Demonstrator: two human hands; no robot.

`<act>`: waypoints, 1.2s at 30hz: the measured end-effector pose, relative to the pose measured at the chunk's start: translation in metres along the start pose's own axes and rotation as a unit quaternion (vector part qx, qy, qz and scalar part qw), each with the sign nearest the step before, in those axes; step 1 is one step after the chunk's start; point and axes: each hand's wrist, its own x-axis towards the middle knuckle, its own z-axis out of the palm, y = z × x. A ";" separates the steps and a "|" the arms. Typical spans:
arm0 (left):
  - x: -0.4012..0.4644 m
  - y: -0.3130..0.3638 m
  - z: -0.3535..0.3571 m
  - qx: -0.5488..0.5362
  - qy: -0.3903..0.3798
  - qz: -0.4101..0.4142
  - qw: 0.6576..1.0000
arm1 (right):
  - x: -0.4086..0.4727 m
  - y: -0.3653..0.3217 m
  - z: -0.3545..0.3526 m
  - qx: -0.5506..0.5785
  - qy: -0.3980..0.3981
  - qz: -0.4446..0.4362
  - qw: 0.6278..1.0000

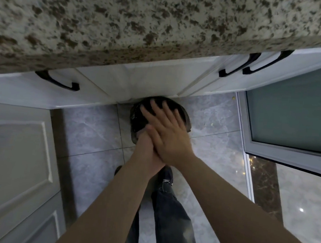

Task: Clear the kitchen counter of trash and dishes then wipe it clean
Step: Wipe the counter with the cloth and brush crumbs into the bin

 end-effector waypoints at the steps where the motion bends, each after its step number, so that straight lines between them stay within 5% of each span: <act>1: -0.005 0.003 0.004 0.028 -0.001 -0.028 0.999 | -0.001 0.012 0.002 0.039 -0.022 0.109 0.993; 2: -0.009 0.006 -0.001 0.084 0.009 -0.055 0.995 | 0.001 0.020 -0.003 0.130 -0.007 0.279 0.951; 4: -0.012 0.021 -0.015 0.142 0.028 -0.092 0.985 | 0.004 0.029 -0.026 0.376 -0.058 0.460 0.802; 6: -0.013 0.030 -0.015 0.167 0.045 -0.111 0.979 | -0.006 0.017 -0.050 0.580 -0.139 0.427 0.680; 8: -0.010 0.031 -0.006 0.242 0.046 -0.120 0.962 | -0.015 0.002 -0.055 0.650 -0.129 0.379 0.646; 12: 0.009 0.036 -0.021 0.350 0.147 0.010 0.925 | -0.021 -0.009 -0.038 0.647 0.005 0.395 0.652; 15: 0.020 0.046 -0.038 0.477 0.301 0.163 0.810 | -0.023 -0.010 -0.044 0.643 0.056 0.368 0.669; 16: 0.015 0.044 -0.033 0.495 0.285 0.239 0.785 | -0.023 -0.019 -0.042 0.633 0.047 0.369 0.679; 18: 0.007 0.032 -0.012 0.534 0.075 0.319 0.779 | -0.024 -0.044 -0.033 0.605 0.041 0.369 0.704; 20: 0.011 0.014 -0.005 0.629 -0.077 0.247 0.733 | -0.034 -0.047 -0.029 0.653 0.098 0.403 0.634; 22: 0.027 0.024 -0.010 0.582 0.013 0.148 0.800 | -0.049 -0.063 -0.027 0.539 0.108 0.381 0.743; 24: 0.035 0.035 -0.009 0.477 0.168 0.195 0.841 | -0.060 -0.055 -0.036 0.563 0.109 0.370 0.731; 27: 0.007 0.025 0.017 0.519 0.038 0.320 0.792 | -0.059 -0.048 -0.037 0.570 0.129 0.366 0.724; 29: -0.002 0.013 0.016 0.561 -0.012 0.245 0.791 | -0.056 -0.061 -0.031 0.544 0.099 0.388 0.737; 32: 0.042 0.024 -0.037 0.455 0.093 0.069 0.883 | -0.064 -0.059 -0.035 0.589 0.099 0.390 0.700; 36: 0.023 0.052 -0.026 0.362 0.125 -0.016 0.924 | -0.074 -0.052 -0.067 0.654 0.048 0.334 0.677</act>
